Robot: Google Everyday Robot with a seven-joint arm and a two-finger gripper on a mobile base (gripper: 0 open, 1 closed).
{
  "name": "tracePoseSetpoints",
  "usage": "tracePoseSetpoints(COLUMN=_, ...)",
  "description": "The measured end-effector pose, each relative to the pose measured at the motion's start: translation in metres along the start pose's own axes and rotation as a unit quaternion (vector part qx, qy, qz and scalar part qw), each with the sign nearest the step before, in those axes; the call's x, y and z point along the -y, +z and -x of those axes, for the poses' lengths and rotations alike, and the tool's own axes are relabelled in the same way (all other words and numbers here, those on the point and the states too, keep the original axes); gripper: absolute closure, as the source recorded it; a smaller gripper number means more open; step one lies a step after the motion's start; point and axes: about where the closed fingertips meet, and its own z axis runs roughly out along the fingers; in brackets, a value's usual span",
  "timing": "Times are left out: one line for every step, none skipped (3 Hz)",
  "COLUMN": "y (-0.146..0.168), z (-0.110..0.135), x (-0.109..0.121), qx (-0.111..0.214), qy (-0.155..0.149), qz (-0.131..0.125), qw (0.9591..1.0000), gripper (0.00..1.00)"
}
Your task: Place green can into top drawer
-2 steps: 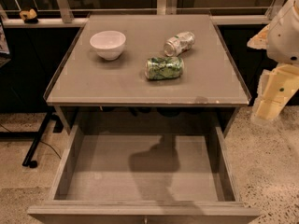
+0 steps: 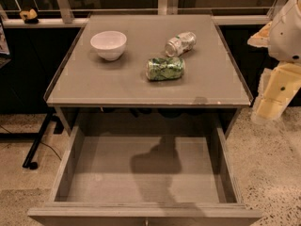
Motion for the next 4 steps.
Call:
tracePoseSetpoints(y=0.001, z=0.011, x=0.011, qx=0.046, qy=-0.021, qz=-0.008, qw=0.9987, gripper=0.00)
tracePoseSetpoints(y=0.008, z=0.028, x=0.025, qx=0.100, qy=-0.068, qz=-0.002, qw=0.9927, gripper=0.00)
tracePoseSetpoints(y=0.020, z=0.041, x=0.043, qx=0.145, qy=-0.105, qz=-0.003, qw=0.9838, gripper=0.00)
tracePoseSetpoints(y=0.052, z=0.059, x=0.083, qx=0.169, qy=-0.109, qz=0.000, qw=0.9795, gripper=0.00)
